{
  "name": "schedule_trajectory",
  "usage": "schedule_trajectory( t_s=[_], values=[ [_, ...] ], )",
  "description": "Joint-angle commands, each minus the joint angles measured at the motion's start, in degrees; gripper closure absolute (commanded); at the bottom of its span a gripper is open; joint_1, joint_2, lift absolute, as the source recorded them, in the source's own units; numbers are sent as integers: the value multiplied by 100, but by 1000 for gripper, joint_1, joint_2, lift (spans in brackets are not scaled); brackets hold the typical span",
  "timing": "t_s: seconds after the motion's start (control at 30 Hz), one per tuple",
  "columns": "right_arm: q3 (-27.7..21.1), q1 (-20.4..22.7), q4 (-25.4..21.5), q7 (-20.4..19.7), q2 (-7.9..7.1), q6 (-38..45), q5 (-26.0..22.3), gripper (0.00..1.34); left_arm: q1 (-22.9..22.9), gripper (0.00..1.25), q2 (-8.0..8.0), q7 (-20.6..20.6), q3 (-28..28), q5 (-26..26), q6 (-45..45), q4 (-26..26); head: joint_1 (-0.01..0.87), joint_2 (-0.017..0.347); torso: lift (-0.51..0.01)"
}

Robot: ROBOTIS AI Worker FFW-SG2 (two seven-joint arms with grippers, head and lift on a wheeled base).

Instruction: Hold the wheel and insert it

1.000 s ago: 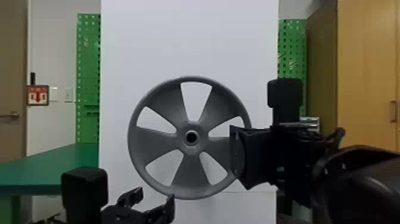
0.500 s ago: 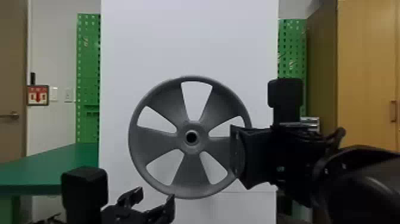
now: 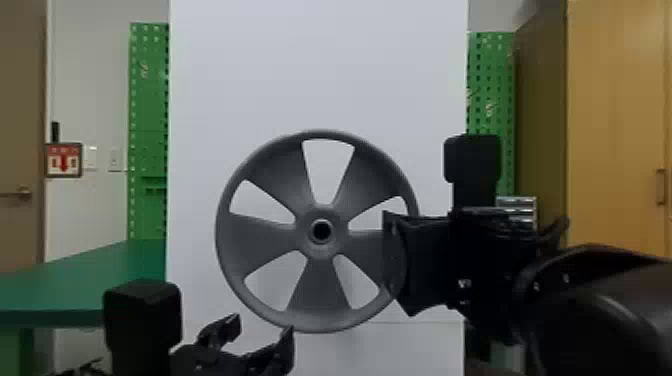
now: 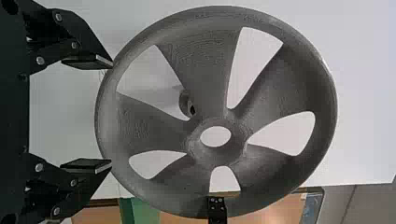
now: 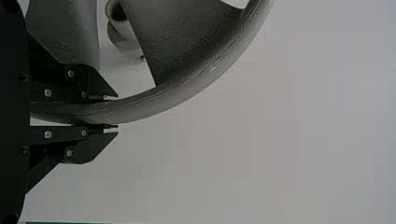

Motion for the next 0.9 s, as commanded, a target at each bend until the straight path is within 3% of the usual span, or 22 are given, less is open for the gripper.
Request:
schedule_trajectory(
  t_s=[0.0, 0.87],
  values=[
    [27, -53, 195, 0, 5, -95, 16, 1096, -5, 495, 3, 3, -1, -7, 0, 0, 0, 29, -488],
    [141, -281, 899, 18, 5, -658, 113, 1096, -13, 495, 3, 3, -19, 1, 0, 9, 0, 29, -488]
  ],
)
